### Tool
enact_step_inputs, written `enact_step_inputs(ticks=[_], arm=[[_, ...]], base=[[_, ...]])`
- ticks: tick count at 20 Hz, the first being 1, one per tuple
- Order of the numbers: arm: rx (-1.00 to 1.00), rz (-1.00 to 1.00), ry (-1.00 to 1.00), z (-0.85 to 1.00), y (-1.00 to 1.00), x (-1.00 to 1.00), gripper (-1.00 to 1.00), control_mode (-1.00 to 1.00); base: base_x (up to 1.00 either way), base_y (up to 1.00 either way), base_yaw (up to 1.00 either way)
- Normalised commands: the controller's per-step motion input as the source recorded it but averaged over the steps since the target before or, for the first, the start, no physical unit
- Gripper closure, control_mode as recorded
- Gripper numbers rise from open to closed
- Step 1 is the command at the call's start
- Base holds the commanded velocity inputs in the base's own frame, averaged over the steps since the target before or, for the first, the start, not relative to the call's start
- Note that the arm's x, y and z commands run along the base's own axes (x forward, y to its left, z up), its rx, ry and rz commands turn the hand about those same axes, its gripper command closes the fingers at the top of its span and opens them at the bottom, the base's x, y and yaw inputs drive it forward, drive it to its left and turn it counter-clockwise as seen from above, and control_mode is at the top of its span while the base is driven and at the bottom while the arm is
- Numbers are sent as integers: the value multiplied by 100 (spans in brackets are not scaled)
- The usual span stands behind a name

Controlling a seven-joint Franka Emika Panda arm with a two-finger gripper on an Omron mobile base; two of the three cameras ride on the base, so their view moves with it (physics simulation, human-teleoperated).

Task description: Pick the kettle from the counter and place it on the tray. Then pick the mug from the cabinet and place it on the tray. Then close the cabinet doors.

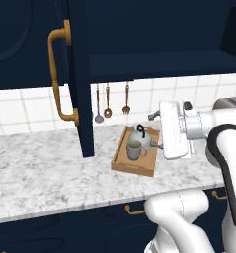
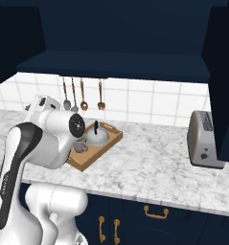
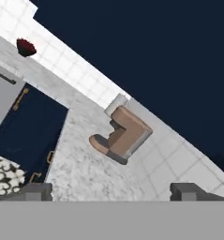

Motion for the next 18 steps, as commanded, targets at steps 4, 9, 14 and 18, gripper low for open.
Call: enact_step_inputs(ticks=[4,9,14,18], arm=[[-7,21,-55,32,33,-42,-100,-100],[-14,13,-52,39,28,-41,-100,-100],[-16,6,-43,34,24,-44,-100,-100],[-11,1,-25,35,12,-49,-100,-100]], base=[[0,0,0],[0,0,0],[0,0,0],[0,0,0]])
